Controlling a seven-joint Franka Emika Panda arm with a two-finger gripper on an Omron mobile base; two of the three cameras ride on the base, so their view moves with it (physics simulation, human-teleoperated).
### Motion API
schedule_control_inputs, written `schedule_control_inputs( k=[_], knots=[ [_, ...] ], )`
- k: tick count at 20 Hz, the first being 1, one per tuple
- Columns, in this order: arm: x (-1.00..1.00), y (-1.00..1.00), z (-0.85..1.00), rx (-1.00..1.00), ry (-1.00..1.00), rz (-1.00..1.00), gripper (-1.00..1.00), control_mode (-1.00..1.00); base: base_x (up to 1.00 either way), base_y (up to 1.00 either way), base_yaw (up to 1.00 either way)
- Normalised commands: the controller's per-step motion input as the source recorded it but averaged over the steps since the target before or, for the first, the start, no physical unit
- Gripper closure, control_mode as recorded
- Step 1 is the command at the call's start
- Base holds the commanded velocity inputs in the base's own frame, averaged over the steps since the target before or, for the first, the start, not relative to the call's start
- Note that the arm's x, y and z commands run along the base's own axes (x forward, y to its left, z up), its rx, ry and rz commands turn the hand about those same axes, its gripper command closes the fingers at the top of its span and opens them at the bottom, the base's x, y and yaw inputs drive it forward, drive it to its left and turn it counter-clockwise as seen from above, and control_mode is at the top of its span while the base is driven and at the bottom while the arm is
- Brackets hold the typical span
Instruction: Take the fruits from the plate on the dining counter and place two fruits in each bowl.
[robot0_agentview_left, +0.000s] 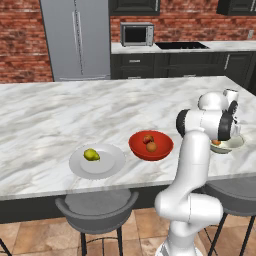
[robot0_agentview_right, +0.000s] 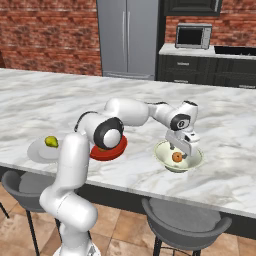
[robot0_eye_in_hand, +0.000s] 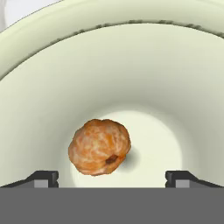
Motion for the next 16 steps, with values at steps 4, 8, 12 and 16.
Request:
schedule_control_inputs(
  k=[4,8,12,16],
  knots=[
    [-0.39,0.32,0.68,0.00,-0.06,0.01,-1.00,-1.00,0.00,0.00,0.00],
    [-0.56,0.68,0.49,-0.09,-0.02,0.16,-1.00,-1.00,0.00,0.00,0.00],
    [-0.40,0.98,0.30,-0.14,0.00,0.30,-1.00,-1.00,0.00,0.00,0.00],
    [-0.18,1.00,0.30,-0.15,0.00,0.35,-1.00,-1.00,0.00,0.00,0.00]
  ],
)
